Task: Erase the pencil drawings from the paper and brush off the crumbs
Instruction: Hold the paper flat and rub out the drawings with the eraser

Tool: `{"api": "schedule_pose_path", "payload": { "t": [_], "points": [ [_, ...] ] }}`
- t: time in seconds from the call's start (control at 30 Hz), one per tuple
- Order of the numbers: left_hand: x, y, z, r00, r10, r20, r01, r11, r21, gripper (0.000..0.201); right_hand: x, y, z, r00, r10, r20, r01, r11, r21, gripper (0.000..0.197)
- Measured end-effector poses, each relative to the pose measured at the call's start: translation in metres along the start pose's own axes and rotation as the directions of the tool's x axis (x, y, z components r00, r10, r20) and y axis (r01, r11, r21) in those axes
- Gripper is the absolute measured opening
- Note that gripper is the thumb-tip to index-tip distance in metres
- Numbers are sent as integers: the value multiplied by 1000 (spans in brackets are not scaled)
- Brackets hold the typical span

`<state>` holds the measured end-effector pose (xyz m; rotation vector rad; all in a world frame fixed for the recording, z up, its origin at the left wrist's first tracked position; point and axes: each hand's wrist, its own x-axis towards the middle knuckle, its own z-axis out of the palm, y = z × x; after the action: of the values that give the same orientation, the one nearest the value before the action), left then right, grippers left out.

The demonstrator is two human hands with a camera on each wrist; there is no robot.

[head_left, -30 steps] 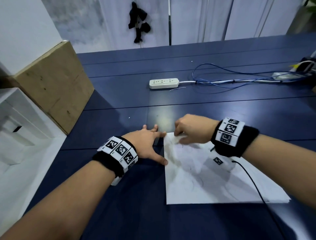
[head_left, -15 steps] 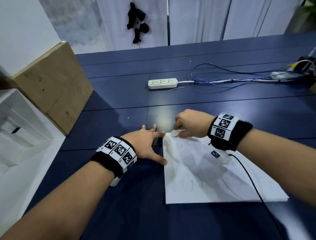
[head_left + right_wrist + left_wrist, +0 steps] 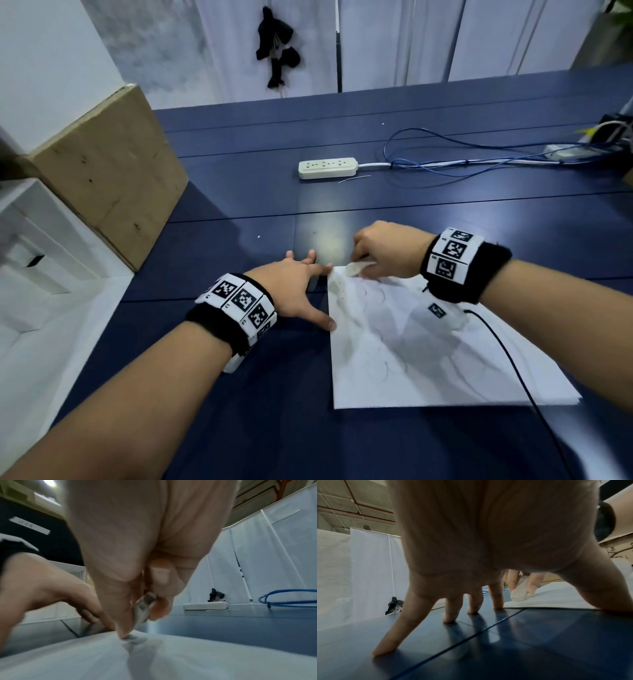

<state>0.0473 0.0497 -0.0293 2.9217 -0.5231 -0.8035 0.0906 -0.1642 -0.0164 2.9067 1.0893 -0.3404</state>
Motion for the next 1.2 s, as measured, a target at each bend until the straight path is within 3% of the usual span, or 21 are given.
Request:
{"api": "schedule_pose_path", "payload": {
  "t": [0.07,0.13,0.2,0.3,0.4,0.5,0.6,0.67,0.83,0.9,1.03,1.1,1.2],
  "points": [
    [1,-1,0,1000,1,2,-1,1000,-1,117,-11,-5,6,995,-99,3,99,995,23,21],
    [1,-1,0,1000,-1,5,1,1000,2,118,-24,-14,8,968,-234,86,229,971,73,23],
    [1,0,0,1000,-1,7,1,1000,9,118,-27,-17,7,952,-265,156,253,963,92,25],
    [1,0,0,1000,3,-4,-3,1000,12,117,-9,-8,2,991,-128,40,128,992,6,23],
    [1,-1,1,1000,-1,-7,1,1000,4,117,1,1,0,1000,2,-21,-1,999,42,23],
    [2,-1,1,1000,2,-5,-2,1000,1,118,-13,-5,6,994,-113,0,113,993,43,23],
    [2,-2,2,1000,-2,0,2,1000,-6,118,-31,-16,9,957,-250,150,233,965,123,25],
    [2,-2,2,1000,-1,-1,1,1000,-1,118,-27,-15,7,964,-219,150,200,971,132,26],
    [3,-1,2,1000,-1,-7,1,1000,2,118,-1,1,1,1000,6,-26,-4,999,45,24],
    [4,-2,2,1000,-1,-10,1,1000,-2,118,-8,-3,2,999,-41,-9,41,998,44,26],
    [5,-2,3,1000,0,-4,0,1000,-7,120,-30,-17,9,964,-215,155,194,971,140,26],
    [6,-3,3,1000,1,-5,-1,1000,-8,120,-25,-15,9,975,-182,131,166,978,122,26],
    [8,-5,4,1000,3,-4,-3,1000,-5,120,-8,-2,4,999,-31,22,30,999,41,22]
  ]
}}
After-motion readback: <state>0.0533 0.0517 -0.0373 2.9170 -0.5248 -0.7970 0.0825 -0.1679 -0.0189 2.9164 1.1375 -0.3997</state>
